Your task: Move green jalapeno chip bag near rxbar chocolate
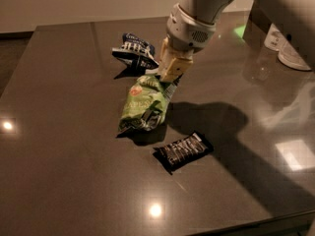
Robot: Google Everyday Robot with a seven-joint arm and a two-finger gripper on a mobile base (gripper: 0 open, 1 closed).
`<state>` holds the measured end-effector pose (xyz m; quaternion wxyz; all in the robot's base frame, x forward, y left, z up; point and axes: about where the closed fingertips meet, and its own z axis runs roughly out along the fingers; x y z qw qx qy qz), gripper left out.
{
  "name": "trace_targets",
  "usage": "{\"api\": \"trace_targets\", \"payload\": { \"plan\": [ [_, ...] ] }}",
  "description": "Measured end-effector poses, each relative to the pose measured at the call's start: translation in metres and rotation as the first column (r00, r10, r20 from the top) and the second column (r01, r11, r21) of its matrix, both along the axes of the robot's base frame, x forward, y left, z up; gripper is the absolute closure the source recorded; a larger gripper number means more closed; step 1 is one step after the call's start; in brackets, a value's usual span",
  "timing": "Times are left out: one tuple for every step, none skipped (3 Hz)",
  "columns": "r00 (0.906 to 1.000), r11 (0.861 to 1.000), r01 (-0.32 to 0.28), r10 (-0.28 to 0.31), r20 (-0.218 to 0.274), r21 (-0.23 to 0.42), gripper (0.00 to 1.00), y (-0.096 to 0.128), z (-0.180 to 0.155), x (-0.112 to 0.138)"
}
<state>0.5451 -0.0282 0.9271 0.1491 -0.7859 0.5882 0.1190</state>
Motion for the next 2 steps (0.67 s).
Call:
{"api": "trace_targets", "payload": {
  "plan": [
    [0.9969,0.998,0.071,-0.07,-0.035,-0.001,0.59,-0.032,-0.006,0.0],
    [0.9892,0.992,0.123,-0.122,-0.08,-0.002,0.36,-0.06,-0.013,-0.003]
  ]
}}
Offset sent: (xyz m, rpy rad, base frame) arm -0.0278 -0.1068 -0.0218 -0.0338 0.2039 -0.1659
